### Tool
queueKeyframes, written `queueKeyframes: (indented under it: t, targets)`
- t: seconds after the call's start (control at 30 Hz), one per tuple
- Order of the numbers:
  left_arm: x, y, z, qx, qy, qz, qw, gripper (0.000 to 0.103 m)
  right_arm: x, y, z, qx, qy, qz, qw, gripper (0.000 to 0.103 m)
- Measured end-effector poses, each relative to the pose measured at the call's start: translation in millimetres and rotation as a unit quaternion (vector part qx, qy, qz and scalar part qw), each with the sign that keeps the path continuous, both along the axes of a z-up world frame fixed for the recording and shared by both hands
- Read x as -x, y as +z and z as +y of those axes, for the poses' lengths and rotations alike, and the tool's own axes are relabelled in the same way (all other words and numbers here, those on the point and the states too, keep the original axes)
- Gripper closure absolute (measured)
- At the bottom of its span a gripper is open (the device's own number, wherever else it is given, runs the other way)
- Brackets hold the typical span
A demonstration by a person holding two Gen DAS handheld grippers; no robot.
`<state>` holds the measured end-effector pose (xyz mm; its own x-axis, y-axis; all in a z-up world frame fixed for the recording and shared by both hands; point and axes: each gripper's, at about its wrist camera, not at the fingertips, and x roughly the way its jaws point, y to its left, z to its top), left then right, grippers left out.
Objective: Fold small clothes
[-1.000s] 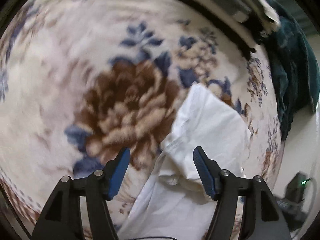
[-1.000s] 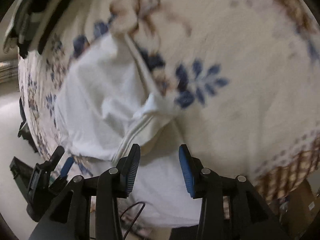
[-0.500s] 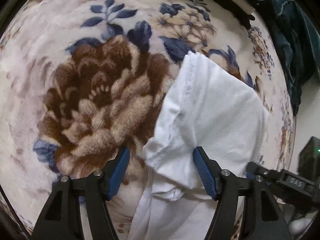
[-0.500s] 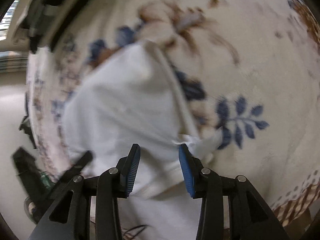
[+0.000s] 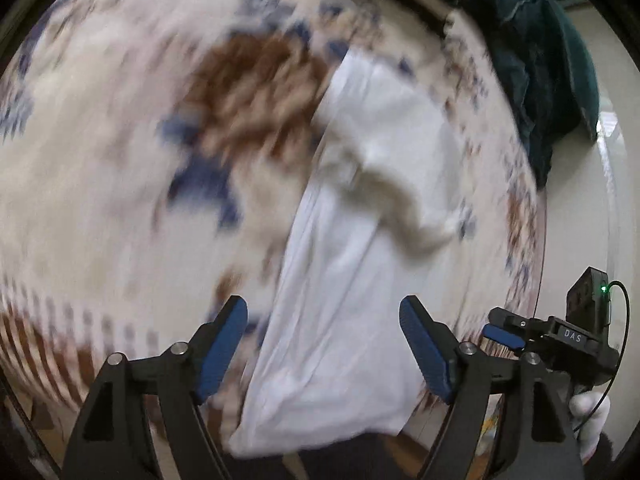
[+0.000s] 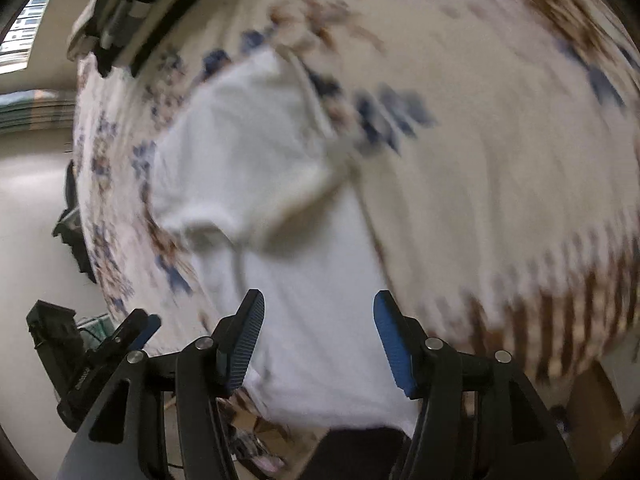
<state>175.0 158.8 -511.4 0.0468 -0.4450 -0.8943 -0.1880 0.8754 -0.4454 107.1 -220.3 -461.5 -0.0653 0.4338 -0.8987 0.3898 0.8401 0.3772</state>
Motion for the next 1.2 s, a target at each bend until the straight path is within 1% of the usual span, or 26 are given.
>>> queueKeyframes:
  t: [0.07, 0.13, 0.2, 0.23, 0.33, 0.43, 0.5, 0.57, 0.6, 0.63, 0.67, 0.7, 0.73, 0.77, 0.83, 0.9, 0.93, 0.97, 1.1, 1.13, 1.17, 1.2]
  targets:
    - [27.7, -18.9, -0.4, 0.002, -0.010, 0.027, 0.9996, 0.026, 33.0, -7.5, -6.4, 0.007, -0.001, 0.021, 1.000, 0.044]
    - [52.5, -36.0, -6.2, 0.000, -0.026, 0.053, 0.9983, 0.026, 74.1, -22.4, -13.5, 0.016, -0.007, 0.051, 0.999, 0.044]
    - [73.0, -53.3, -14.7, 0.000, -0.046, 0.074, 0.9962, 0.026, 104.3, -36.4, -16.3, 0.021, -0.012, 0.076, 0.997, 0.044]
    - [81.3, -60.4, -18.8, -0.003, -0.051, 0.084, 0.9951, 0.026, 116.9, -43.0, -17.3, 0.019, -0.016, 0.084, 0.996, 0.044]
    - [102.8, -81.7, -28.9, 0.006, -0.056, 0.108, 0.9925, 0.026, 144.1, -61.3, -15.3, 0.003, -0.016, 0.103, 0.995, 0.044]
    - [111.4, -90.0, -38.0, 0.013, -0.055, 0.113, 0.9921, 0.026, 164.0, -81.0, -8.8, -0.012, -0.013, 0.118, 0.993, 0.044]
    - [112.9, -90.7, -43.5, 0.014, -0.054, 0.104, 0.9930, 0.026, 171.2, -90.3, -6.6, -0.019, -0.018, 0.119, 0.993, 0.044]
    - [114.4, -87.1, -46.1, 0.014, -0.050, 0.095, 0.9941, 0.028, 177.4, -99.6, -7.3, -0.034, -0.028, 0.118, 0.992, 0.044]
    - [115.4, -81.9, -46.5, 0.018, -0.045, 0.083, 0.9953, 0.040, 179.8, -103.0, -6.9, -0.042, -0.034, 0.116, 0.992, 0.044]
    - [116.4, -77.6, -48.1, 0.015, -0.045, 0.075, 0.9960, 0.076, 177.8, -105.1, -3.8, -0.043, -0.039, 0.114, 0.992, 0.046]
    - [116.3, -73.8, -51.7, 0.008, -0.048, 0.071, 0.9963, 0.093, 179.0, -103.3, -2.1, -0.046, -0.041, 0.105, 0.993, 0.061]
    - [118.5, -68.1, -55.6, 0.012, -0.048, 0.064, 0.9967, 0.096, 179.2, -100.9, -0.2, -0.044, -0.038, 0.101, 0.993, 0.073]
    - [120.7, -59.7, -53.9, 0.017, -0.043, 0.052, 0.9976, 0.096, 179.6, -96.0, 1.4, -0.035, -0.031, 0.096, 0.994, 0.088]
    - [121.6, -50.8, -53.8, 0.020, -0.038, 0.041, 0.9982, 0.096, 179.9, -91.1, 4.5, -0.037, -0.029, 0.089, 0.995, 0.096]
    - [124.5, -37.1, -48.3, 0.028, -0.029, 0.033, 0.9986, 0.096, 180.9, -76.6, 5.6, -0.044, -0.028, 0.073, 0.996, 0.097]
    - [121.6, -15.8, -42.9, 0.044, -0.013, 0.016, 0.9988, 0.096, 179.2, -58.5, 7.0, -0.047, -0.023, 0.056, 0.997, 0.097]
    - [120.2, -9.6, -37.2, 0.048, -0.009, 0.012, 0.9987, 0.096, 178.2, -50.9, 7.2, -0.048, -0.022, 0.048, 0.997, 0.097]
    - [115.1, 3.5, -33.9, 0.062, 0.003, 0.005, 0.9981, 0.096, 175.9, -40.3, 5.3, -0.051, -0.022, 0.039, 0.998, 0.098]
    - [82.3, 32.0, -13.1, 0.105, 0.036, -0.020, 0.9937, 0.096, 159.6, 2.1, -1.7, -0.070, -0.028, 0.001, 0.997, 0.098]
    - [66.6, 41.6, -8.6, 0.124, 0.057, -0.032, 0.9902, 0.096, 151.9, 14.0, -3.7, -0.074, -0.028, -0.012, 0.997, 0.098]
    - [58.3, 44.9, -7.1, 0.134, 0.066, -0.038, 0.9880, 0.096, 144.1, 22.3, -5.7, -0.077, -0.027, -0.023, 0.996, 0.098]
    - [39.1, 51.5, -4.6, 0.146, 0.083, -0.052, 0.9844, 0.096, 133.4, 31.5, -8.1, -0.079, -0.026, -0.036, 0.996, 0.098]
